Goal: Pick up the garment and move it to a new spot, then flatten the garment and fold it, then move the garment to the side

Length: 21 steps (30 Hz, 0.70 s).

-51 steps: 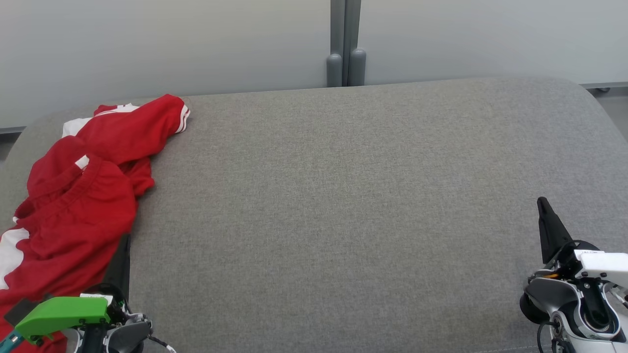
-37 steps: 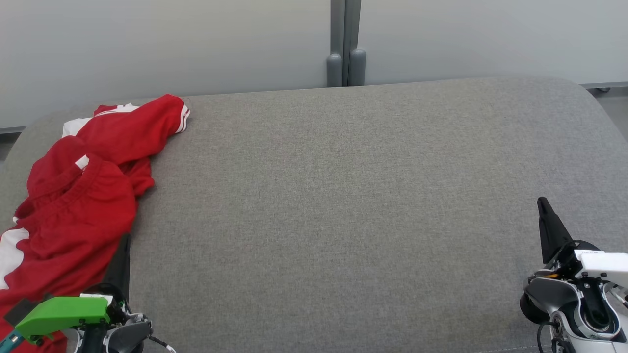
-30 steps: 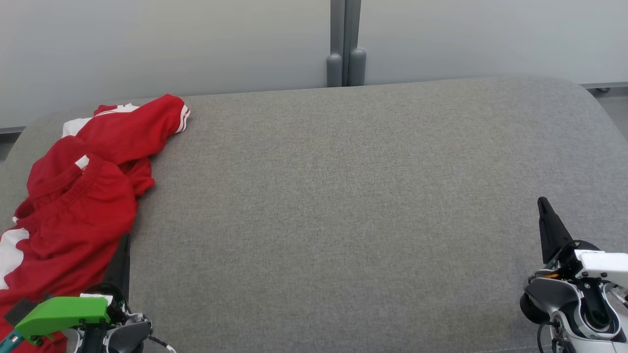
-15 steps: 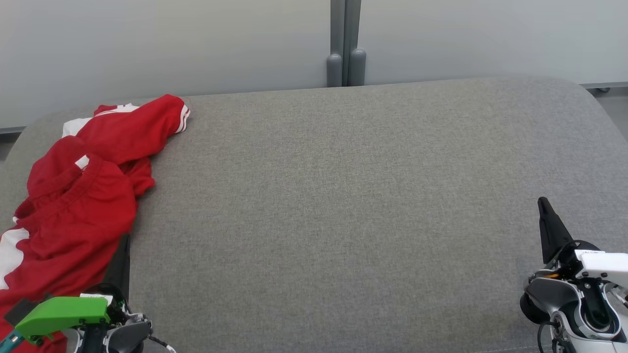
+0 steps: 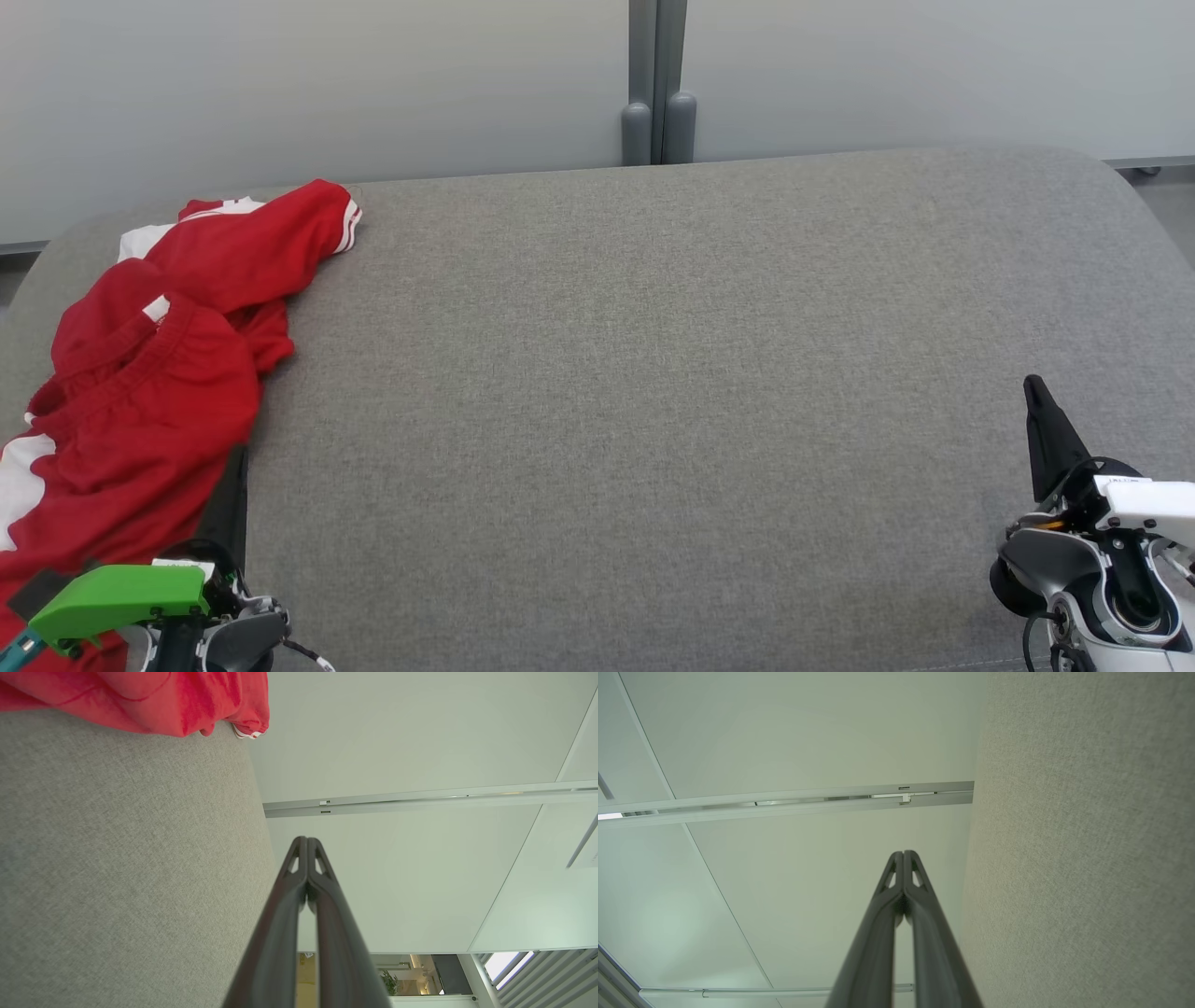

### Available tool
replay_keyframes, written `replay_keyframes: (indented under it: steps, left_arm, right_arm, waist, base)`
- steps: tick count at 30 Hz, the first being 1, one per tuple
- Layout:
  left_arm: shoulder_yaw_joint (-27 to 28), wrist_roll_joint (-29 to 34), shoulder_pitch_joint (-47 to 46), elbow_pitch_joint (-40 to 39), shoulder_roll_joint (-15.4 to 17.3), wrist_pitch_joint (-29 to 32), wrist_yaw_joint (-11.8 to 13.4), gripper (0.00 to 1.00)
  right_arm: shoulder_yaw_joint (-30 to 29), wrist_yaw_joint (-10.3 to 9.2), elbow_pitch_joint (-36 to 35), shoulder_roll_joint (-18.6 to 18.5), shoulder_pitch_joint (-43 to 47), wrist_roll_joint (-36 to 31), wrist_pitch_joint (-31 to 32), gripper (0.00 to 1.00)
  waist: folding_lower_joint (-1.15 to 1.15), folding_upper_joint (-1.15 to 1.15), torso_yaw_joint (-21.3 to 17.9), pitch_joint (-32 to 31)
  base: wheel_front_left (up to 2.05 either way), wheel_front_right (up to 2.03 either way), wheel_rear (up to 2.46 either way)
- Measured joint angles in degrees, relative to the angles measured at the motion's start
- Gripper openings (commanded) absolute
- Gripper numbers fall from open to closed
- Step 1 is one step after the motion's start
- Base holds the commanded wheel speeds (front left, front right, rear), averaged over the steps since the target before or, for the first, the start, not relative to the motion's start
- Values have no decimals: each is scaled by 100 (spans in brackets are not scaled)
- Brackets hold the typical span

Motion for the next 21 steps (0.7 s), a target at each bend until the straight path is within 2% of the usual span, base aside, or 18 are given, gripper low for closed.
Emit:
replay_keyframes:
  steps: [4, 5, 11, 21]
  left_arm:
    - [1, 0, 0, 0, -1, 0, 0, 0]
    - [1, 0, 0, 0, -1, 0, 0, 100]
    - [-52, 0, 264, 305, -129, -8, 5, 100]
    - [-197, 140, 298, 214, -145, -190, 5, 100]
  right_arm:
    - [-2, 0, 0, 0, 0, -1, 1, 0]
    - [-3, 0, 0, 0, 0, -1, 1, 100]
    - [32, -34, 324, 148, 304, 3, -8, 100]
    - [140, -34, 294, 159, 345, -180, -170, 100]
  waist:
    - [0, 0, 0, 0]
    - [0, 0, 0, 0]
    - [0, 0, 0, -1]
    - [0, 1, -7, -34]
  base:
    - [0, 0, 0]
    - [0, 0, 0]
    - [0, 0, 0]
    - [0, 0, 0]
